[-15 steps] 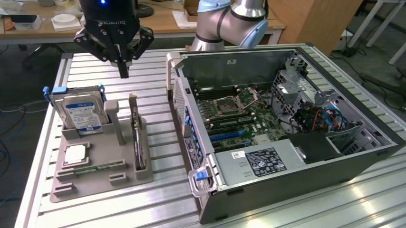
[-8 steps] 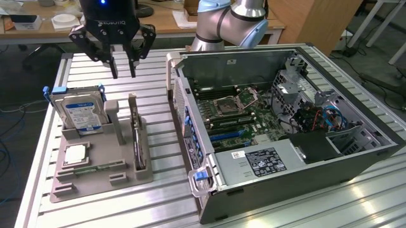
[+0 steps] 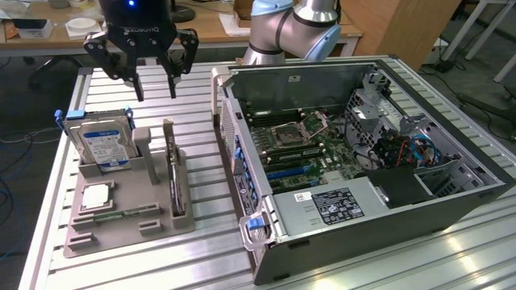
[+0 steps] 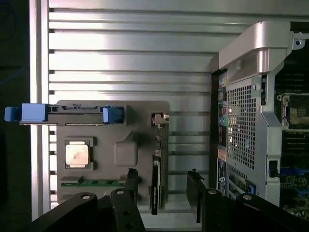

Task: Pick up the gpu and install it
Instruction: 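Pick up the gpu and move the gpu toward the slot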

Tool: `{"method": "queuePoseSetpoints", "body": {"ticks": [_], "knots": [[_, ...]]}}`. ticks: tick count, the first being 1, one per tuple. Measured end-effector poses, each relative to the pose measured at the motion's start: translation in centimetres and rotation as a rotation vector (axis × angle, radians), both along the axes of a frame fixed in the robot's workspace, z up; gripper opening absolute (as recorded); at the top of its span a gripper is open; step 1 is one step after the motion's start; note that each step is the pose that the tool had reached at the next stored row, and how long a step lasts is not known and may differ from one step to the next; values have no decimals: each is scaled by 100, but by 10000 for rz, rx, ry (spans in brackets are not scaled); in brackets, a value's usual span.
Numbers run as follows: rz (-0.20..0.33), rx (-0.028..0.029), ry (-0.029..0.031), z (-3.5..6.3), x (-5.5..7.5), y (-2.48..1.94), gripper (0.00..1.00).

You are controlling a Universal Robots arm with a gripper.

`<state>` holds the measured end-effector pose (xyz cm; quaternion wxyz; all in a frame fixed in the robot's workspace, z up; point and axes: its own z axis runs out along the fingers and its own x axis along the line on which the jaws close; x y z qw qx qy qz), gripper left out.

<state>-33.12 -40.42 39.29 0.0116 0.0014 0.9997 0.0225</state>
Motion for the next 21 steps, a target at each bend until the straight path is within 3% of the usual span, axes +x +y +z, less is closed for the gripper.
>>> {"method": "queuePoseSetpoints", "body": {"ticks": [9,21], "knots": [[184,1,-1,-22,0,-58,53],[183,0,46,-72,0,-70,53]]}}
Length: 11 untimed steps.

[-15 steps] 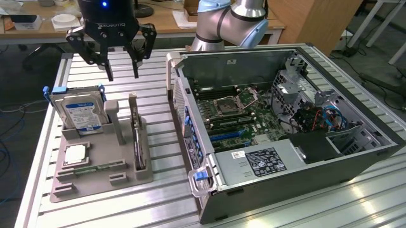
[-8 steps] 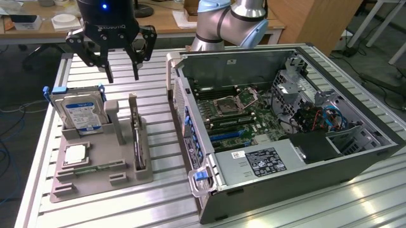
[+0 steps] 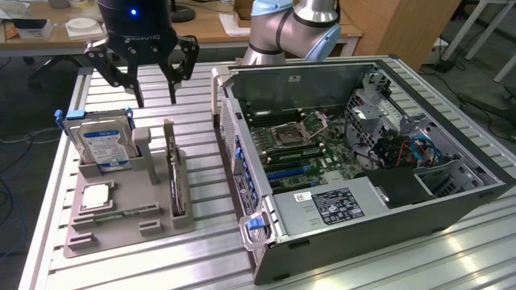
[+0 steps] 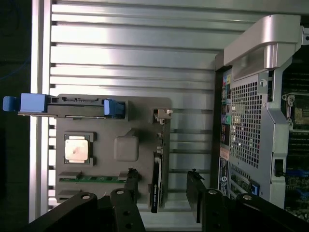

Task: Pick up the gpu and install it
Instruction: 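Pick up the gpu and move the gpu toward the slot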

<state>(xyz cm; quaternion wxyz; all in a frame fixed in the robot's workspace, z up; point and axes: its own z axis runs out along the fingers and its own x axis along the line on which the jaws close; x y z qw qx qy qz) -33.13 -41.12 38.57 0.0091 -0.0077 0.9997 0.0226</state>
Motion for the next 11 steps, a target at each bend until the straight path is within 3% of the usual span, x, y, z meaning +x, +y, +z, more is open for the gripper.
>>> {"method": "queuePoseSetpoints", "body": {"ticks": [11], "knots": [[1,1,13,-55,1,-32,53]]}}
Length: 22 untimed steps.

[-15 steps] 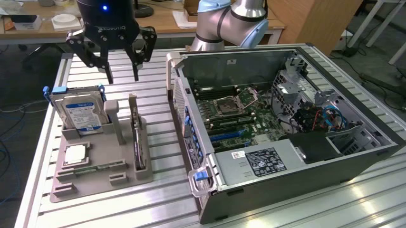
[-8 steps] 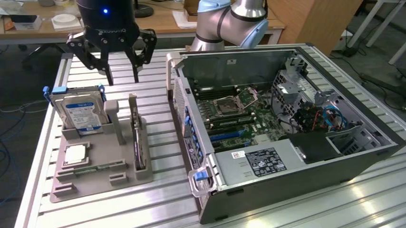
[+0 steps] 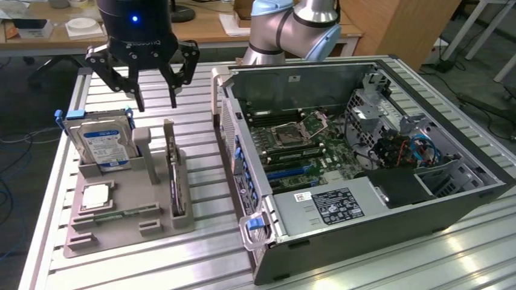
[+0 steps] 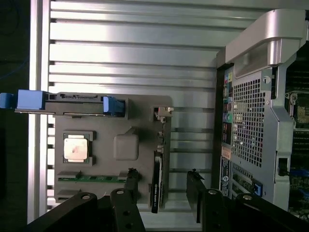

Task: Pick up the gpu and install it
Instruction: 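Pick up the gpu and move the gpu toward the slot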

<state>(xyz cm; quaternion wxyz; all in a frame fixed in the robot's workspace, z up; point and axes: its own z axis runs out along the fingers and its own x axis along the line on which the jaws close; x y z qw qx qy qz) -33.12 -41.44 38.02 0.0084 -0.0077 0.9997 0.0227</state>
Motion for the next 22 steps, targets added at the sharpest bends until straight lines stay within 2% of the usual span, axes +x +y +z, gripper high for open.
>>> {"method": "queuePoseSetpoints", "body": {"ticks": [15,22], "knots": [[-1,0,2,-35,0,-159,53],[0,0,2,-61,-1,-180,53]]}}
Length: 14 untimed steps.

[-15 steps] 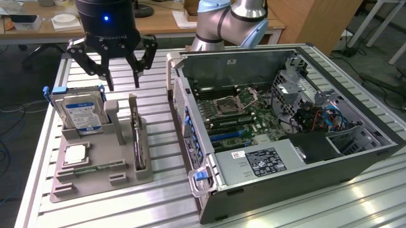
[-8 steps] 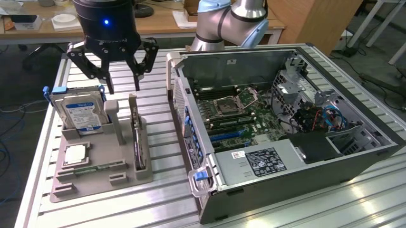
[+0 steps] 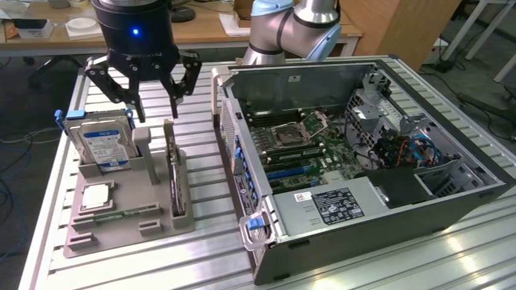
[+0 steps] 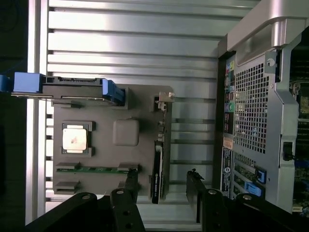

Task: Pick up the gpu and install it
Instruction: 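Pick up the gpu and move the gpu toward the slot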

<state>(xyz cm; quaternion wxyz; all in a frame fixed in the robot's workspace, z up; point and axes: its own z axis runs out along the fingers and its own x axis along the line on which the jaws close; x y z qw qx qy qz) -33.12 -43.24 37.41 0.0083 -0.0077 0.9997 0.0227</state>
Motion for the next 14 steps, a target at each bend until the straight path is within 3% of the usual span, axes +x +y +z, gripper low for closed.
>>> {"method": "queuePoseSetpoints", "body": {"ticks": [14], "knots": [[0,0,0,-115,0,-27,53]]}}
